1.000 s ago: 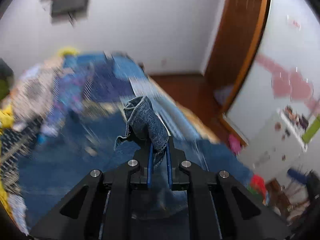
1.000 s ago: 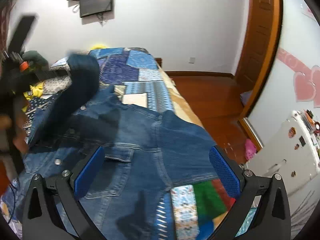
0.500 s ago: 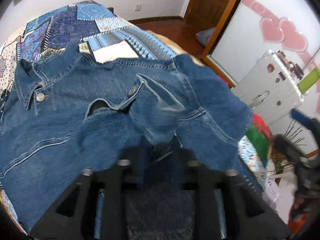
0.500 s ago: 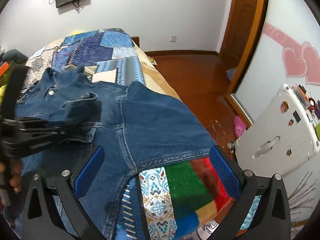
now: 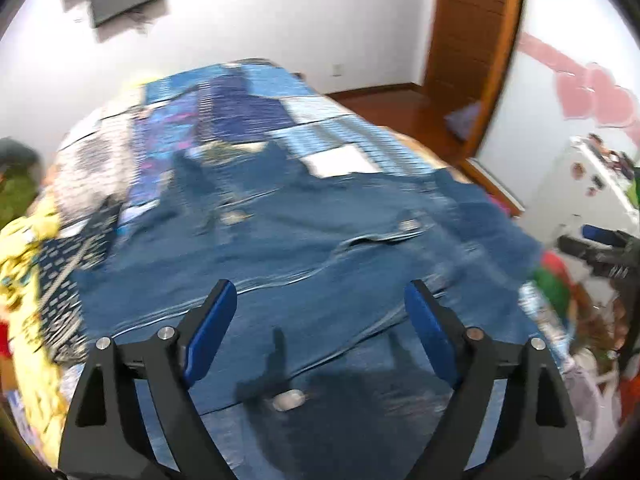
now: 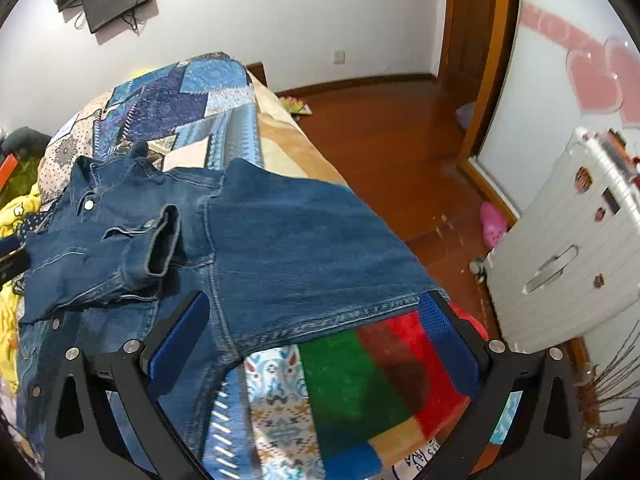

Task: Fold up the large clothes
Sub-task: 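Lay the sleeve on the jacket front and open the left gripper, then grasp the other sleeve cuff with the right gripper and lift it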

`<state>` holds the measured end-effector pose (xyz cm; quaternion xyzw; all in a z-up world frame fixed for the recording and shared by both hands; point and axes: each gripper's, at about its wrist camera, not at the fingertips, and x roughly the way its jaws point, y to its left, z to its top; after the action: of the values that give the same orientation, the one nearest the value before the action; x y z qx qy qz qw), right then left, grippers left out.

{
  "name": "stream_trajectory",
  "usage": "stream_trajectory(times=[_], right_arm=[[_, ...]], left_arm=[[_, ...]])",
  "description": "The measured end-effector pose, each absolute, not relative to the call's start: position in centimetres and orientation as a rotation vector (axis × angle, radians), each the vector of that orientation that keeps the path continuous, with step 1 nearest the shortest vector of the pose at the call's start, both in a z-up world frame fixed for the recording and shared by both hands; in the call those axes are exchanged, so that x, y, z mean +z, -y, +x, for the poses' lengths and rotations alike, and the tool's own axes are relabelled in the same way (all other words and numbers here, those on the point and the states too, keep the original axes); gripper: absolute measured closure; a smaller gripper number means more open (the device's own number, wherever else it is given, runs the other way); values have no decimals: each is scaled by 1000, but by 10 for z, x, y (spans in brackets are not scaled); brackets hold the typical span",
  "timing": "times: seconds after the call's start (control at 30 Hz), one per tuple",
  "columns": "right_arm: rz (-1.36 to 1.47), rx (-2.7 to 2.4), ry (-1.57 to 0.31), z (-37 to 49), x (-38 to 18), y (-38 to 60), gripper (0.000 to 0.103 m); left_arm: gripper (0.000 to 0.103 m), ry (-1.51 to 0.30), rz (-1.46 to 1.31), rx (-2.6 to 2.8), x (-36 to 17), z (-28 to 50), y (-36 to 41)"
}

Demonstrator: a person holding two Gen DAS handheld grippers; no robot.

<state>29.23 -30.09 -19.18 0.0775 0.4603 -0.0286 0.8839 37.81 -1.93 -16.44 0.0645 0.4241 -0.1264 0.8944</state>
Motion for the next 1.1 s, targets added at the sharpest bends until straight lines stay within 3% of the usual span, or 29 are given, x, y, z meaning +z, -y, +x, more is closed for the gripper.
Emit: stream_trajectory(times=[0.3, 0.53, 0.6, 0.7, 0.8, 0.97, 1.1], right_arm=[[518, 33, -1163, 315, -263, 346, 0], [658, 46, -1141, 328, -276, 358, 0], [682, 37, -1142, 336, -283, 361, 5], [695, -12, -1135, 345, -292, 368, 15], [722, -59, -1108, 351, -293, 375, 34], [691, -146, -1076, 353, -285, 381, 81], [646, -169, -1030, 348, -271, 383, 90]], left_arm=[[17, -952, 38, -67, -198, 360, -69], [17, -982, -54, -18, -214, 351, -94], [17, -982, -81, -18, -215, 350, -96], [17, -982, -100, -21, -216, 348, -96], [17, -981, -89, -18, -216, 347, -93], [17, -969, -74, -16, -213, 344, -91], [17, -949, -62, -20, -207, 339, -91]])
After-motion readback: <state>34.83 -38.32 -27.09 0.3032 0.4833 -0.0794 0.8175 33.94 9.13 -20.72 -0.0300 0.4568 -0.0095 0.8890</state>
